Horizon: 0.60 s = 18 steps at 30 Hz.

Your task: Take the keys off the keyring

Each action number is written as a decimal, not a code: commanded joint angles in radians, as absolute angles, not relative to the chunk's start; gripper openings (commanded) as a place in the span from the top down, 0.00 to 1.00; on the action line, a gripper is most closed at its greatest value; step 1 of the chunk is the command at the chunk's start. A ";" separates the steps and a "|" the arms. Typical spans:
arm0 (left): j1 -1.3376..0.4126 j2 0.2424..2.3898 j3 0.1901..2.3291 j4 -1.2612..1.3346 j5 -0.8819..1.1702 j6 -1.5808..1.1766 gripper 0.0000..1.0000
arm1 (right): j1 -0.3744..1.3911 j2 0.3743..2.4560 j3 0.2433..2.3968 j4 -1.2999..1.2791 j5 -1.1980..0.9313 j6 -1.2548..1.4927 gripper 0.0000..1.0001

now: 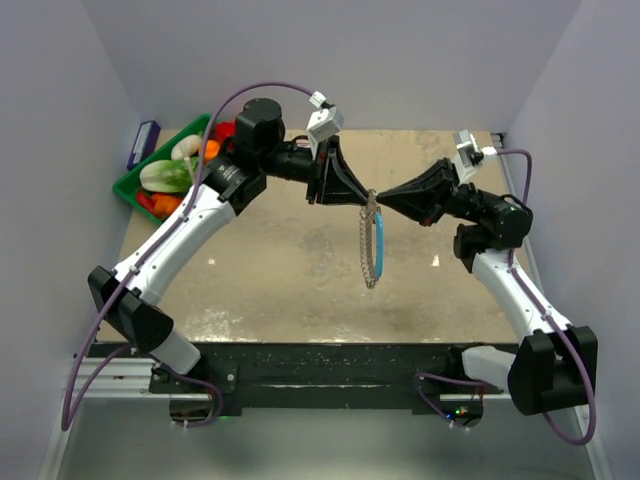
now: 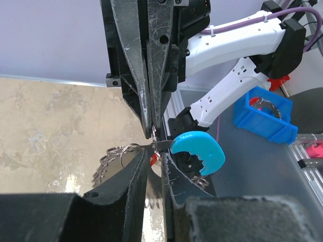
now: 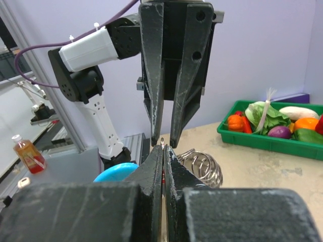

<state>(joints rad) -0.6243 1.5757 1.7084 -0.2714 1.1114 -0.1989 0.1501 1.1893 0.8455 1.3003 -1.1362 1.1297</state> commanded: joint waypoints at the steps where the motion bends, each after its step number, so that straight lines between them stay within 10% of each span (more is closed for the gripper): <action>1: -0.634 1.580 1.706 -0.213 1.141 -0.235 0.79 | 0.144 1.167 0.859 1.589 -1.078 1.160 1.00; 18: -0.652 1.601 1.715 -0.170 1.186 -0.282 0.77 | 0.144 1.169 0.847 1.551 -1.063 1.109 1.00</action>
